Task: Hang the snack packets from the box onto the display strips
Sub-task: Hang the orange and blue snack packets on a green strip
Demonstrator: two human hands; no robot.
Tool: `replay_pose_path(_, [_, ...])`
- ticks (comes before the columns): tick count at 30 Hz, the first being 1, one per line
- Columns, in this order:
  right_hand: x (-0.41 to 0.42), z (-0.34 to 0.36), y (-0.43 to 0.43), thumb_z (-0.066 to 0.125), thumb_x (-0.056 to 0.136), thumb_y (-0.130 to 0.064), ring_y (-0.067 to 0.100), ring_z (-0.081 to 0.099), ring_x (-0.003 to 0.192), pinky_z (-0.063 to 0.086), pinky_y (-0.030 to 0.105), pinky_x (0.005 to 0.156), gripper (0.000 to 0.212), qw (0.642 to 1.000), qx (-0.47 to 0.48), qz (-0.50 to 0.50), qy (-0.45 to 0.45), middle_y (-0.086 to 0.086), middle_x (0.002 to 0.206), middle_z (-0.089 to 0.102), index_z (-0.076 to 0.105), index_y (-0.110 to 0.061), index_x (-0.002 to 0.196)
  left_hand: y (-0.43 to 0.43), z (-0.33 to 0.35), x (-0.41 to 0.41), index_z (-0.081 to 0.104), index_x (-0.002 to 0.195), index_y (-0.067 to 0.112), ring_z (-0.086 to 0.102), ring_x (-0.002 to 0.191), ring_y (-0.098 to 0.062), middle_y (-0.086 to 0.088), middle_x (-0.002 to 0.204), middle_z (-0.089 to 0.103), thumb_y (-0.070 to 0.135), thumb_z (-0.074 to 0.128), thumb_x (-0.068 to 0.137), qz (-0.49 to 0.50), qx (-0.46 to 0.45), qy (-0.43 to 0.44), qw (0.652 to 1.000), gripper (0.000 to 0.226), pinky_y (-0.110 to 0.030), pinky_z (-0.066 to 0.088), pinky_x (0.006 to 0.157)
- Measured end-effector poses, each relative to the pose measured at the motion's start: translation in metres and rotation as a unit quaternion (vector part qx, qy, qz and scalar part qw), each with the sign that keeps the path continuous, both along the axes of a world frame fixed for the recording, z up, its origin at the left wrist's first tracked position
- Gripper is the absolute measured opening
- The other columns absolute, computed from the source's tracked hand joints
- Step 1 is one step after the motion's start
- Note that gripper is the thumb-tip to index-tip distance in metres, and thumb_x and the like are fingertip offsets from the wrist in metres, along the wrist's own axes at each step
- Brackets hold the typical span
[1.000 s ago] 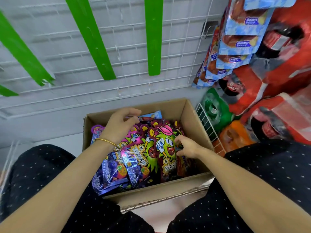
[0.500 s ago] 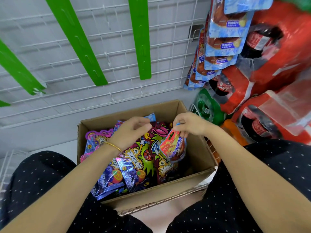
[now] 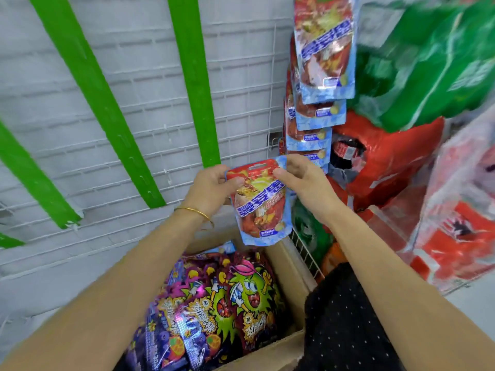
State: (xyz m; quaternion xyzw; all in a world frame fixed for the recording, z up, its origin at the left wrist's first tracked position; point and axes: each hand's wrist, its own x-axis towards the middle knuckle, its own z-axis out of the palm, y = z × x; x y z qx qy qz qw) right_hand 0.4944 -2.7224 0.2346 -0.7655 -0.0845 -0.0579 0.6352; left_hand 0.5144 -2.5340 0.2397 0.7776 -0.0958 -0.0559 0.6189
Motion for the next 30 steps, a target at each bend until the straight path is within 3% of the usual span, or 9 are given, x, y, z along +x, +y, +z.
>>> replay_pose_path(3, [0.013,0.036,-0.006,0.059,0.084,-0.034,0.025,0.052,0.072,0.046,0.047,0.071,0.020,0.993,-0.004,-0.093,-0.073,0.019,0.075,0.053,0.052,-0.014,0.081,-0.021,0.045,0.014,0.058,0.076,0.015,0.058,0.047,0.000,0.008,0.051,0.063,0.000,0.057,0.086,-0.027,0.004,-0.026,0.999,0.018,-0.019,0.052,0.050])
replay_pose_path(5, [0.027,0.063,-0.017,0.057,0.078,-0.045,0.021,0.047,0.078,0.045,0.054,0.076,0.038,0.984,0.008,-0.135,-0.112,0.017,0.080,0.050,0.050,-0.009,0.087,-0.038,0.083,0.025,0.058,0.081,0.015,0.058,0.047,0.001,0.008,0.055,0.063,0.001,0.055,0.087,-0.047,-0.014,-0.031,0.998,0.015,-0.018,0.052,0.050])
replay_pose_path(9, [0.043,0.131,-0.040,0.055,0.083,-0.035,0.024,0.059,0.100,0.048,0.046,0.088,0.039,0.963,0.039,-0.213,-0.160,0.015,0.107,0.062,0.055,-0.005,0.109,-0.074,0.166,0.059,0.057,0.106,0.010,0.059,0.066,0.001,0.002,0.082,0.060,0.013,0.054,0.090,-0.021,-0.046,-0.137,0.989,0.017,-0.023,0.054,0.066])
replay_pose_path(11, [0.056,0.159,-0.054,0.057,0.088,-0.025,0.024,0.057,0.088,0.046,0.039,0.081,0.024,0.947,0.037,-0.257,-0.189,0.011,0.096,0.061,0.057,-0.005,0.103,-0.092,0.202,0.079,0.057,0.113,0.004,0.057,0.076,-0.008,-0.001,0.089,0.058,0.017,0.054,0.091,0.006,-0.043,-0.175,0.984,0.025,-0.026,0.053,0.070])
replay_pose_path(15, [0.087,0.202,-0.076,0.057,0.089,-0.017,0.016,0.052,0.081,0.038,0.025,0.071,0.017,0.925,0.023,-0.310,-0.220,0.004,0.088,0.058,0.059,-0.004,0.101,-0.131,0.250,0.113,0.060,0.082,0.012,0.054,0.080,-0.019,-0.010,0.085,0.055,0.016,0.053,0.091,0.023,-0.001,-0.231,0.973,0.011,-0.031,0.047,0.067])
replay_pose_path(18, [0.107,0.224,-0.086,0.054,0.091,-0.019,0.016,0.052,0.082,0.035,0.023,0.068,0.013,0.923,0.002,-0.318,-0.218,0.003,0.089,0.057,0.056,-0.008,0.098,-0.148,0.270,0.126,0.059,0.084,0.010,0.053,0.065,-0.017,-0.007,0.073,0.055,0.021,0.053,0.091,0.043,0.043,-0.255,0.965,0.014,-0.028,0.043,0.064])
replay_pose_path(21, [0.122,0.238,-0.088,0.051,0.093,-0.022,0.020,0.056,0.088,0.042,0.028,0.071,0.025,0.921,-0.019,-0.316,-0.227,0.007,0.097,0.059,0.056,-0.003,0.108,-0.156,0.279,0.135,0.051,0.065,0.015,0.048,0.055,-0.014,-0.003,0.063,0.051,0.027,0.054,0.091,0.054,0.040,-0.222,0.973,0.029,-0.026,0.040,0.061])
replay_pose_path(26, [0.136,0.250,-0.084,0.048,0.094,-0.020,0.017,0.049,0.080,0.031,0.026,0.064,0.020,0.920,-0.045,-0.311,-0.234,0.003,0.088,0.053,0.055,-0.003,0.102,-0.159,0.284,0.142,0.053,0.069,0.015,0.053,0.057,-0.015,-0.002,0.067,0.057,0.029,0.054,0.090,0.052,0.022,-0.149,0.987,0.024,-0.030,0.047,0.070])
replay_pose_path(30, [0.141,0.249,-0.082,0.047,0.094,-0.022,0.020,0.049,0.080,0.036,0.030,0.068,0.018,0.926,-0.060,-0.305,-0.216,0.004,0.086,0.053,0.053,-0.005,0.096,-0.157,0.284,0.144,0.053,0.068,0.016,0.054,0.037,-0.006,0.007,0.041,0.058,0.027,0.056,0.089,0.033,-0.015,-0.103,0.994,0.024,-0.019,0.047,0.051])
